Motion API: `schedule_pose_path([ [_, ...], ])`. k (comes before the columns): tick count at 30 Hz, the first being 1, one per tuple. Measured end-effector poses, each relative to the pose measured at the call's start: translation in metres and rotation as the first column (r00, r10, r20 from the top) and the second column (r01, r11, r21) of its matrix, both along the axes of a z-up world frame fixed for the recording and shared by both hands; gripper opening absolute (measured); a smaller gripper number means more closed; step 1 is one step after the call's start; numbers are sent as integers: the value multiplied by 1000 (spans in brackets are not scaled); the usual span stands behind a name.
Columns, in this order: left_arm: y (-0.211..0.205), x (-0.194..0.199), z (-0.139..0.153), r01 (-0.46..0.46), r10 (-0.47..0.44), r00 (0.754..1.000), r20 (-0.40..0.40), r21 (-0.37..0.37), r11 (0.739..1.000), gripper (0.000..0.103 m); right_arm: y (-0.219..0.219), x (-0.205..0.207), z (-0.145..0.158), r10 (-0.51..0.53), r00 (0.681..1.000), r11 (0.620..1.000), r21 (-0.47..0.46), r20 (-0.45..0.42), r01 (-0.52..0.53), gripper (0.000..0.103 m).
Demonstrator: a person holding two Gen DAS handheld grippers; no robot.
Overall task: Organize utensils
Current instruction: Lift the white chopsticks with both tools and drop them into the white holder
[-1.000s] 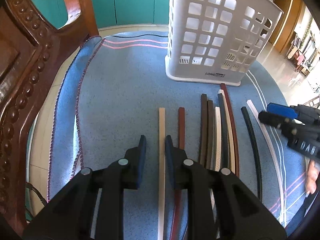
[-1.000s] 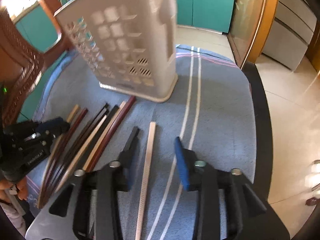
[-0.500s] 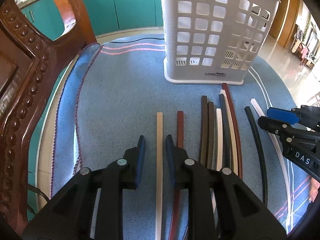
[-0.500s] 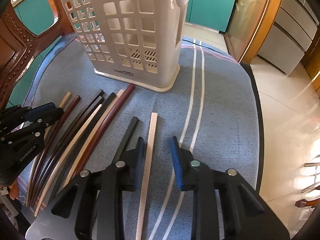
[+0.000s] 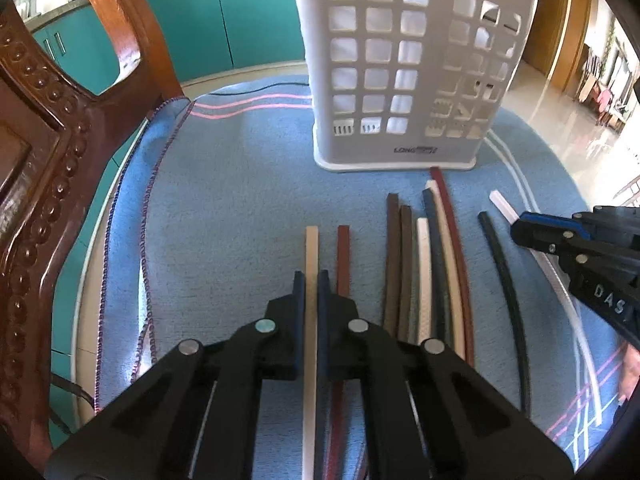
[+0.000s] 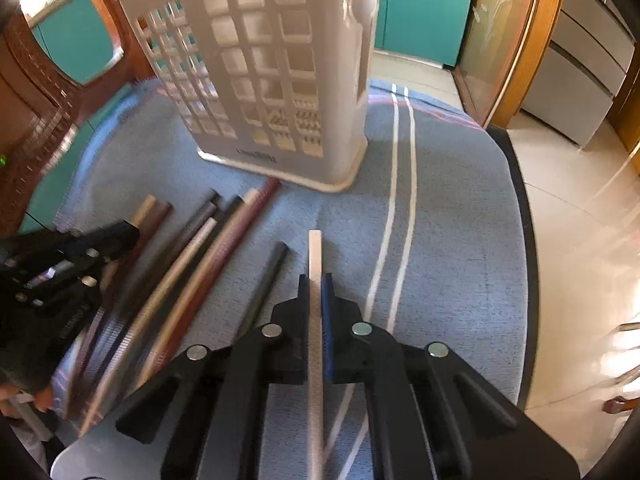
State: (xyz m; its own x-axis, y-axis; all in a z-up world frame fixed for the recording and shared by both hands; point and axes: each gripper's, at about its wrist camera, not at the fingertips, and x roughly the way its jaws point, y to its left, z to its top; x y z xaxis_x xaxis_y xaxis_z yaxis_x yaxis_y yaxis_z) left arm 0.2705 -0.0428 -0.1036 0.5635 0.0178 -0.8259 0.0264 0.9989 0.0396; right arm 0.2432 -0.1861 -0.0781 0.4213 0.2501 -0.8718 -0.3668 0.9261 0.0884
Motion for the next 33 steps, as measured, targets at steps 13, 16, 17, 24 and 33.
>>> schedule_pose_path([
  [13, 33, -89, 156, 45, 26, 917, 397, -170, 984, 7, -59, -61, 166, 11, 946, 940, 319, 324, -120, 6],
  [16, 47, -100, 194, 61, 61, 877, 476, -237, 970, 7, -66, -64, 202, -3, 923, 915, 374, 385, -153, 6],
  [17, 50, -102, 207, 65, 75, 860, 505, -253, 965, 7, -67, -62, 215, -12, 914, 906, 391, 406, -162, 6],
  [24, 69, -88, 292, 51, 210, 719, 663, -351, 935, 7, -90, -40, 274, -282, 774, 828, 551, 567, -101, 7],
  [33, 30, -15, 280, -5, 193, 710, 677, -269, 963, 7, -78, 13, 200, -309, 785, 881, 472, 537, 24, 7],
])
